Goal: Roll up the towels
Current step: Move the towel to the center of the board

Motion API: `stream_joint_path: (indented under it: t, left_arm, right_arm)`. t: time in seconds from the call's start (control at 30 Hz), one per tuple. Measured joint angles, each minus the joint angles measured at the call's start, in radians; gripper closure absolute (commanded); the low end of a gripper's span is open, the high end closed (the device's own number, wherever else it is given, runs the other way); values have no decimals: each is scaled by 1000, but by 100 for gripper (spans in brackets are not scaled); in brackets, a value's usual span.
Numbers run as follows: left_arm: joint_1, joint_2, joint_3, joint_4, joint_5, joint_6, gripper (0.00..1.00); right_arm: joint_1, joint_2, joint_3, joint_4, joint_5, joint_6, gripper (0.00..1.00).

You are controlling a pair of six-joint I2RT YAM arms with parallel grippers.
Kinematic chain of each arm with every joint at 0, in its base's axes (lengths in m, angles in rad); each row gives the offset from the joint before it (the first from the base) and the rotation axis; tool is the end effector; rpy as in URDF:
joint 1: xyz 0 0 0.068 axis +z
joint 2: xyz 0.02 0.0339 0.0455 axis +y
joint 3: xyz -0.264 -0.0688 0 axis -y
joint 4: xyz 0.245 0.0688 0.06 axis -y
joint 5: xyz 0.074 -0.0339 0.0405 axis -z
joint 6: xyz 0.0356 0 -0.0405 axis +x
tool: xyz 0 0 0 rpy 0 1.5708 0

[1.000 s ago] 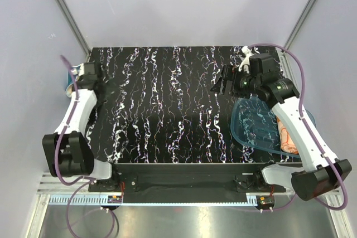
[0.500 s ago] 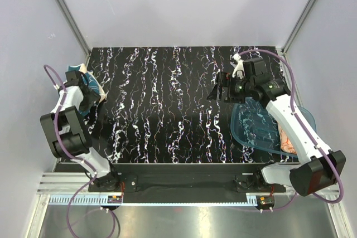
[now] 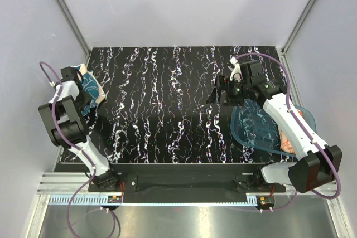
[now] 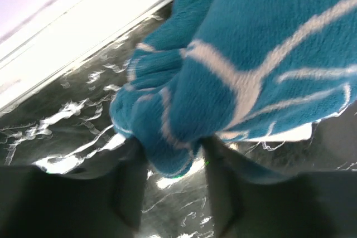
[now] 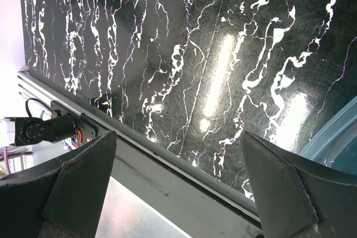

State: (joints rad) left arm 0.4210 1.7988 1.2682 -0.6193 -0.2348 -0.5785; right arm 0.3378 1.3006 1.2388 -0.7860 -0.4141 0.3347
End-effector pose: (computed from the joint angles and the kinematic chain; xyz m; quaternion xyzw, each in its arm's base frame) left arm 0.3304 0.1570 0.1993 -0.4869 0.8407 0.0979 0.2158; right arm 0.2484 0.1024 0.3328 -0.0741 0.9153 0.2957 0.2633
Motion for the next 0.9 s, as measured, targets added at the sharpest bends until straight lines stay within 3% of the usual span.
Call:
stream_joint_path:
  t: [0.03, 0.2, 0.33, 0.53, 0.57, 0.6, 0.63, 0.67, 0.73, 0.9]
  left_arm:
    - [0, 19, 9, 5, 9, 2, 100]
    - [-17, 37, 16, 22, 56, 14, 100]
    - [-108, -55, -4, 30, 30, 40, 100]
    - [-599, -217, 1, 23, -68, 90, 100]
    - [-671, -229, -2, 8, -81, 89, 97]
    - [-729, -237, -6, -8, -90, 86, 86]
    - [-780, -243, -16, -24, -98, 83, 40]
    - [-822, -247, -28, -41, -106, 83, 24]
    - [-912, -248, -53, -72, -114, 64, 4]
    - [-1025, -254, -66, -146, -103, 47, 1]
  right_arm:
    - [0, 4, 0, 1, 0, 0, 0]
    - [0, 8, 0, 4, 1, -1, 0]
    - [0, 8, 0, 3, 13, -2, 0]
    - [0, 8, 13, -20, 62, -16, 0]
    - [0, 8, 18, -25, 67, -18, 0]
    - [0, 8, 22, -27, 74, -20, 0]
    - [0, 8, 25, -29, 84, -22, 0]
    - [0, 8, 27, -30, 91, -24, 0]
    - [0, 8, 29, -36, 109, -26, 0]
    - [0, 11, 31, -52, 133, -24, 0]
